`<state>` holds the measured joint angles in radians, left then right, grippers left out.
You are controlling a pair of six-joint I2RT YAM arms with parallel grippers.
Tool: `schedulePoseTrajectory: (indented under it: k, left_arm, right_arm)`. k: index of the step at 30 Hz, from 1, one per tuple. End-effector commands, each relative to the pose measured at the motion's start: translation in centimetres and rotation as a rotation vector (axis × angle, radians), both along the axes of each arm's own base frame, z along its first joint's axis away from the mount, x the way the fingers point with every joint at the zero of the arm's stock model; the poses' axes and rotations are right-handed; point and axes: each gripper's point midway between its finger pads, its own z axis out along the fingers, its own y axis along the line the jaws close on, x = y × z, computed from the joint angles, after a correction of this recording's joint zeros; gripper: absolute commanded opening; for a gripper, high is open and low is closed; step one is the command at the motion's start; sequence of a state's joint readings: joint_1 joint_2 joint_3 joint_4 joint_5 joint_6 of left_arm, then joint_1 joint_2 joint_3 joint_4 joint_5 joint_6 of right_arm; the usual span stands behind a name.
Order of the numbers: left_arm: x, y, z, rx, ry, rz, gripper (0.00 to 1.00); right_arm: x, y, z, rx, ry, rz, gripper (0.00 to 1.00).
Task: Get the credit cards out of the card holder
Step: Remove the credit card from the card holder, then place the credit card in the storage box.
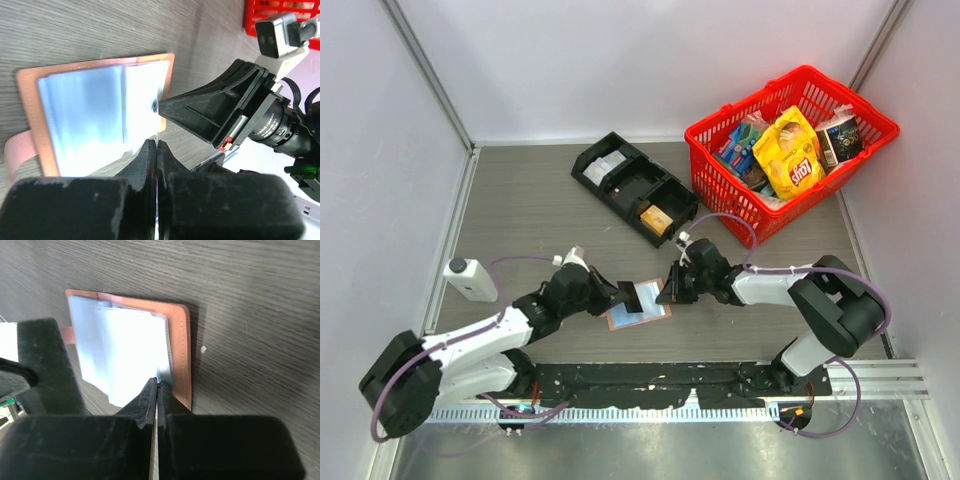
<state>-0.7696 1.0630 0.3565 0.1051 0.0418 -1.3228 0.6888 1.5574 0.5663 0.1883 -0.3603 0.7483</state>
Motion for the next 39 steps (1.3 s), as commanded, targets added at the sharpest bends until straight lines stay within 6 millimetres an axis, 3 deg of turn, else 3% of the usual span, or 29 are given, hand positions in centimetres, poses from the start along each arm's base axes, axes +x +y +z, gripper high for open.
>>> schedulePoseTrajectory:
  k: [1, 5, 9, 13, 15, 18, 21, 28, 37, 39]
  left_arm:
    - [0.1, 3.5, -0.4, 0.135, -0.026, 0.083, 0.0]
    - [0.3, 5.2, 1.0, 0.148, -0.077, 0.135, 0.0]
    - [1.2, 6.0, 2.7, 0.099, -0.138, 0.18, 0.0]
    - [3.3, 6.1, 4.0, 0.013, -0.167, 0.203, 0.0]
    - [4.6, 6.0, 4.7, -0.038, -0.175, 0.205, 0.0]
    - [7.1, 5.6, 6.2, -0.099, -0.218, 0.205, 0.0]
    - [9.6, 5.1, 7.4, -0.117, -0.252, 0.205, 0.0]
    - [16.9, 3.6, 7.5, -0.088, -0.231, 0.272, 0.0]
    - [26.6, 2.7, 9.3, -0.115, -0.325, 0.412, 0.0]
    - [28.6, 2.6, 8.7, -0.115, -0.316, 0.441, 0.0]
  right_arm:
    - [1.1, -1.6, -0.1, -0.111, -0.04, -0.031, 0.04]
    - [2.3, -1.8, 1.9, -0.15, -0.1, -0.034, 0.05]
    - [3.5, -2.7, 5.1, -0.19, -0.187, -0.054, 0.13]
    - [4.8, -4.2, 8.3, -0.227, -0.293, -0.114, 0.25]
    - [5.4, -5.5, 9.9, -0.253, -0.359, -0.167, 0.38]
    - [5.9, -7.0, 12.4, -0.262, -0.443, -0.228, 0.43]
    - [6.0, -8.9, 15.2, -0.262, -0.525, -0.307, 0.57]
    - [5.4, -13.4, 20.2, -0.277, -0.679, -0.465, 0.71]
    - [3.8, -18.6, 23.0, -0.315, -0.808, -0.617, 0.82]
    - [3.6, -19.2, 23.2, -0.328, -0.826, -0.631, 0.82]
